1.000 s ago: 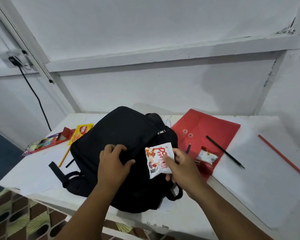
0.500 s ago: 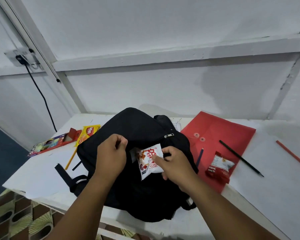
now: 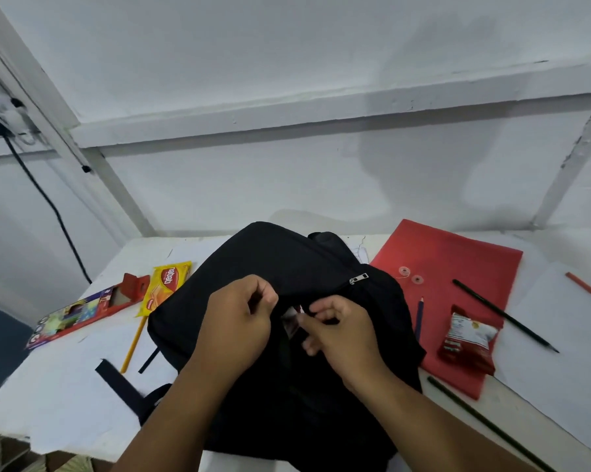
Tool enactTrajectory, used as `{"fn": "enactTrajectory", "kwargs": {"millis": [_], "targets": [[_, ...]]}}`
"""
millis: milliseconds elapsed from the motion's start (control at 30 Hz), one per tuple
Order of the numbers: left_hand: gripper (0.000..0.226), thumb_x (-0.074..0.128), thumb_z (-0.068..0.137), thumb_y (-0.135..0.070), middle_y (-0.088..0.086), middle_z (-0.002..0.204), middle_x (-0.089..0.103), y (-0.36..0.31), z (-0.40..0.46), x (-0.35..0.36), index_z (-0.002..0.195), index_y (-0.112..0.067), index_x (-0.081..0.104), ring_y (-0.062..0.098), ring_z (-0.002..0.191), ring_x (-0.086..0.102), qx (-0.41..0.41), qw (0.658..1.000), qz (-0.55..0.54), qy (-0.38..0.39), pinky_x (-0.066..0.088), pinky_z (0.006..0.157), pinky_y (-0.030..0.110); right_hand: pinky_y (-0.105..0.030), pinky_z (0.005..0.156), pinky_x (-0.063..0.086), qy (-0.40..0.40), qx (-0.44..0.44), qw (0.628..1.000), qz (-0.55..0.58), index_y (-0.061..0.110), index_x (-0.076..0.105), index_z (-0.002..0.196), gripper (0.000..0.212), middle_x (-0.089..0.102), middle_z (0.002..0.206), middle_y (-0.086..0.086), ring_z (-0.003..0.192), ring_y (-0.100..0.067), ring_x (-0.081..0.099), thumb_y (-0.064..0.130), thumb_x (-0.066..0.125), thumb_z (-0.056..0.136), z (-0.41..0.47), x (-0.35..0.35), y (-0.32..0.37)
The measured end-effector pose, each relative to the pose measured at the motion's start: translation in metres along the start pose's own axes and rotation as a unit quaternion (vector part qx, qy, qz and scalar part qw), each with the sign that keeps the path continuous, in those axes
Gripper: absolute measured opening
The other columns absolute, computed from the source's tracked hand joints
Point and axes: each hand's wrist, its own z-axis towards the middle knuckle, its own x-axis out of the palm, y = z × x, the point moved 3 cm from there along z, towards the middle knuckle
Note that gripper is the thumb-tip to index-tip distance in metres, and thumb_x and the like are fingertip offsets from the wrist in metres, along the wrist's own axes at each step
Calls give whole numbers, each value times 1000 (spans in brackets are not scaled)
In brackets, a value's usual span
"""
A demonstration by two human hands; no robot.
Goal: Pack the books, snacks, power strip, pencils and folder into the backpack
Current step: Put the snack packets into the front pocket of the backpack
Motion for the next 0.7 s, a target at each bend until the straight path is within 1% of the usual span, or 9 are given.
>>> {"fn": "enactTrajectory", "kwargs": {"millis": [67, 133, 200, 300, 367, 467, 533, 600, 700], "targets": [[28, 62, 89, -5, -12, 73, 63, 7, 5, 3, 70, -25, 59, 6, 75, 59, 13, 1000, 13, 2, 46, 66, 16, -25, 41, 43, -4, -32, 997, -66, 12, 64, 87, 22, 64, 72, -9, 40, -19, 59, 13, 83, 78, -1, -14, 10], [27, 62, 88, -7, -14, 77, 62, 18, 9, 11, 71, -27, 57, 6, 82, 58, 13, 999, 31, -6, 50, 75, 33, -23, 40, 41, -28, -64, 991, -117, 17, 64, 84, 21, 62, 66, -2, 39, -16, 58, 18, 83, 78, -1, -32, 20], [28, 62, 87, -7, -14, 80, 60, 30, 11, 26, 71, -29, 55, 12, 84, 57, 0, 999, 41, -11, 48, 77, 44, -17, 48, 44, -93, -127, 972, -177, 22, 63, 83, 20, 62, 68, 2, 48, -11, 60, 18, 82, 79, 2, -55, 27], [21, 57, 90, -18, -13, 85, 55, 40, 1, 50, 75, -31, 51, 17, 87, 50, -12, 998, 55, -27, 34, 79, 41, -14, 68, 45, -194, -209, 915, -284, 26, 64, 89, 21, 63, 84, 9, 73, -6, 58, 15, 80, 79, 8, -94, 29], [13, 45, 92, -40, -14, 90, 50, 43, -9, 61, 83, -32, 50, 16, 92, 44, 0, 997, 67, -34, 29, 83, 40, -29, 88, 47, -224, -188, 885, -362, 27, 64, 101, 24, 61, 106, 7, 99, -10, 58, 20, 75, 81, 13, -121, 24], [44, 41, 83, -70, -13, 103, 44, 44, -19, 68, 96, -29, 48, 13, 104, 36, 1, 994, 108, -13, 27, 92, 41, -47, 110, 35, -206, -46, 843, -494, 31, 56, 127, 43, 47, 142, 0, 136, -24, 39, 31, 68, 86, 15, -156, 8], [66, 47, 69, -83, -11, 111, 41, 42, -25, 71, 104, -27, 48, 14, 110, 34, -14, 989, 144, 1, 30, 97, 46, -48, 114, 28, -153, 23, 819, -552, 32, 45, 140, 58, 35, 153, -1, 143, -25, 29, 39, 66, 87, 11, -169, -7], [74, 52, 63, -84, -8, 115, 42, 40, -31, 73, 108, -26, 49, 18, 114, 36, -26, 987, 159, 1, 33, 98, 49, -45, 115, 23, -113, 34, 798, -591, 32, 40, 145, 64, 31, 157, 0, 145, -25, 25, 43, 65, 87, 5, -176, -23], [56, 64, 73, -65, -5, 116, 48, 39, -36, 73, 109, -23, 54, 23, 114, 42, -20, 987, 155, -27, 36, 92, 49, -43, 112, 25, -121, 1, 807, -579, 30, 48, 141, 57, 39, 153, 1, 141, -24, 31, 22, 65, 88, 0, -182, -30]]}}
